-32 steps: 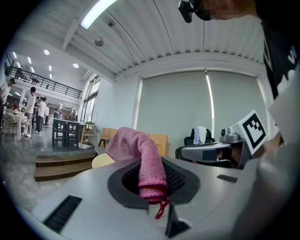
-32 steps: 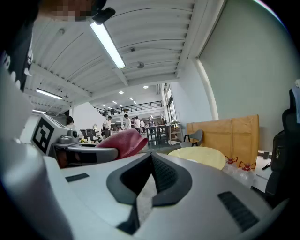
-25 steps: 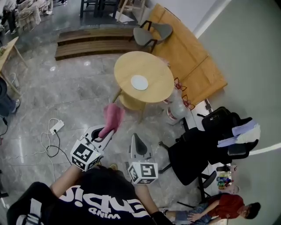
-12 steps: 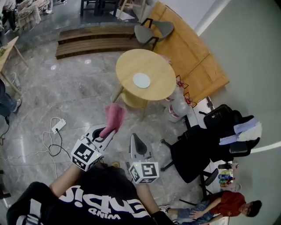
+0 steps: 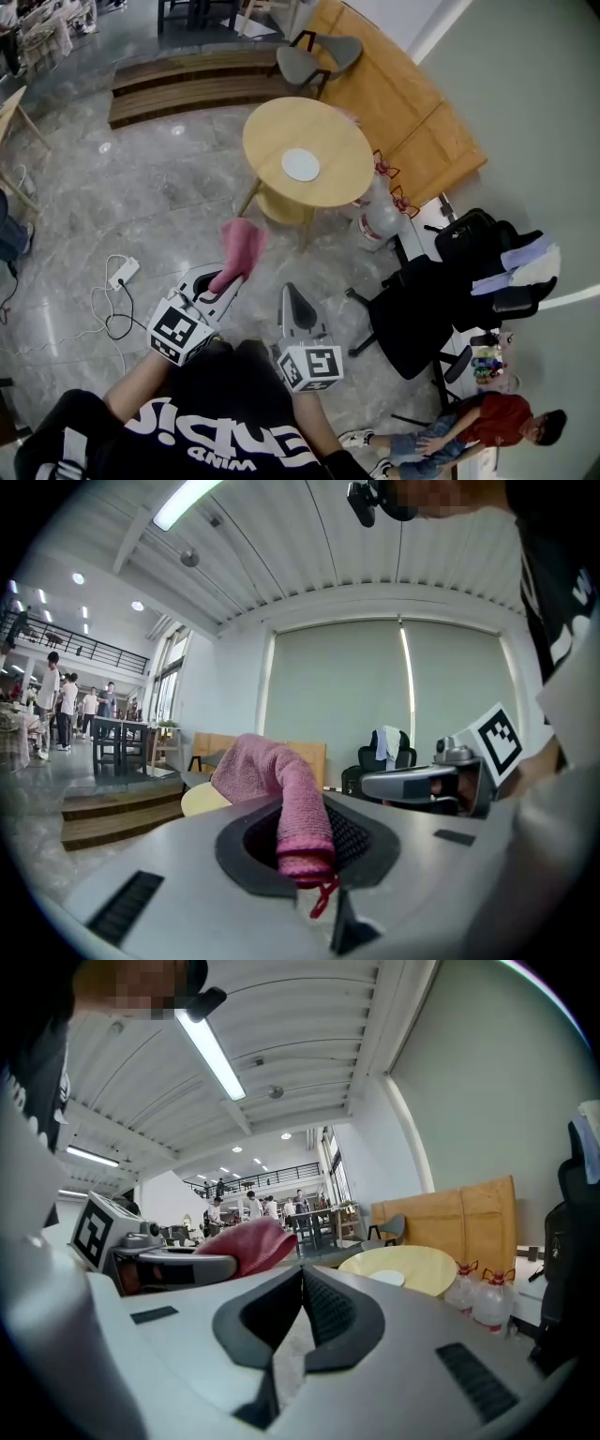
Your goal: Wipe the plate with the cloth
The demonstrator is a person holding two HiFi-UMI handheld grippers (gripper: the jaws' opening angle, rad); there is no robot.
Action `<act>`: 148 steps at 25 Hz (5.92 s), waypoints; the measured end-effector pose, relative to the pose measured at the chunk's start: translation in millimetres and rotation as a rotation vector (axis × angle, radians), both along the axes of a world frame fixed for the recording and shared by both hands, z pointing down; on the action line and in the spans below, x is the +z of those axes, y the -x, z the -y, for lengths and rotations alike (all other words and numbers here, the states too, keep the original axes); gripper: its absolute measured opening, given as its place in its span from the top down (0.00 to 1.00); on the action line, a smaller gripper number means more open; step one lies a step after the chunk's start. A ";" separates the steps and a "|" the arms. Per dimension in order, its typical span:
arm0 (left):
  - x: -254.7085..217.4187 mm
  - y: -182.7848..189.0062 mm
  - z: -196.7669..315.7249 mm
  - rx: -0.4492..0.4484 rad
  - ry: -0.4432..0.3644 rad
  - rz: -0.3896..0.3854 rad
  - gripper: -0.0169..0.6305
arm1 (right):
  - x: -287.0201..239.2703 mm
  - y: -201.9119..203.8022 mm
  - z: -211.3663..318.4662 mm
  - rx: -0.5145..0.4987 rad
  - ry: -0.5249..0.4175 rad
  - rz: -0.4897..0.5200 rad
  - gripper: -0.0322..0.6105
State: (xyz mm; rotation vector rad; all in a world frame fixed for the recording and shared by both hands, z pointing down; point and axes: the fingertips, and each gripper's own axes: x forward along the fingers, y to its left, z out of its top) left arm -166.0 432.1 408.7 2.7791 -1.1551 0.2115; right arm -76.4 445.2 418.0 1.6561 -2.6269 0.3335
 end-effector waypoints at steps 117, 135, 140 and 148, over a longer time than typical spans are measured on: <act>46.7 -130.7 494.4 0.010 0.108 -0.001 0.89 | 54.9 -139.7 478.4 -0.016 0.163 -0.026 0.91; 110.0 -115.9 564.0 0.120 0.245 0.061 0.90 | 105.5 -131.4 560.0 0.053 0.292 -0.082 0.91; 127.4 -122.5 568.5 0.151 0.308 0.087 0.90 | 133.5 -149.5 561.5 0.083 0.378 -0.100 0.91; 153.8 -136.3 575.8 0.141 0.372 0.137 0.90 | 185.0 -164.7 568.3 -0.007 0.500 -0.122 0.91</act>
